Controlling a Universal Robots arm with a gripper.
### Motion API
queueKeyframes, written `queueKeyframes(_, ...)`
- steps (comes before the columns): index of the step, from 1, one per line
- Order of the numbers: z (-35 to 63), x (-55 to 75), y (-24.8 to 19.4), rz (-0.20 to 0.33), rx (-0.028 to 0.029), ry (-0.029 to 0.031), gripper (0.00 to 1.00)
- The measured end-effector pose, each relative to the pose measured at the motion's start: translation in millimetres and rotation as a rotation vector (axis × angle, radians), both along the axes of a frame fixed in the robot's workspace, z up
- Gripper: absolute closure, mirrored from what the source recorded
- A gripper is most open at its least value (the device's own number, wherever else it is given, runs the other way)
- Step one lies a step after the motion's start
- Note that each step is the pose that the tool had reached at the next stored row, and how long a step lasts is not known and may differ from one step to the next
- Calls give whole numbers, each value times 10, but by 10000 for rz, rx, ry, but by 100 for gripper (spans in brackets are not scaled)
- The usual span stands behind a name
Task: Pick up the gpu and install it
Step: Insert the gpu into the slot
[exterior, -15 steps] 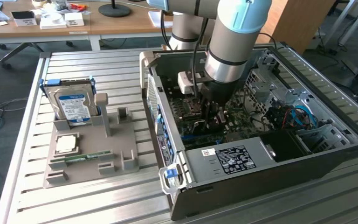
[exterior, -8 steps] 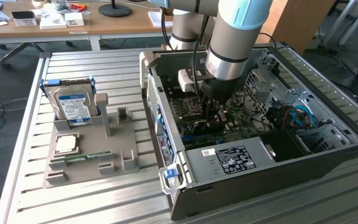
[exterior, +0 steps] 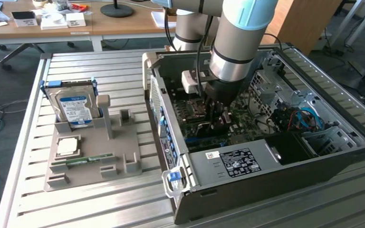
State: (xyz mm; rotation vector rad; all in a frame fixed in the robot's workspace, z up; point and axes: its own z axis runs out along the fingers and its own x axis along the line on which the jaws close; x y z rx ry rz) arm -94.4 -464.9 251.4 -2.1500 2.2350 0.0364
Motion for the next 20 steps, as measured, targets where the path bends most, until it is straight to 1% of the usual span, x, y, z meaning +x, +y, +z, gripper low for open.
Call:
queueKeyframes(1, 0, 0, 0, 0, 0, 1, 62)
queueKeyframes(3, 1, 0, 0, 0, -3, 1, 74)
queueKeyframes(20, 0, -8, 4, -15, -1, 0, 74)
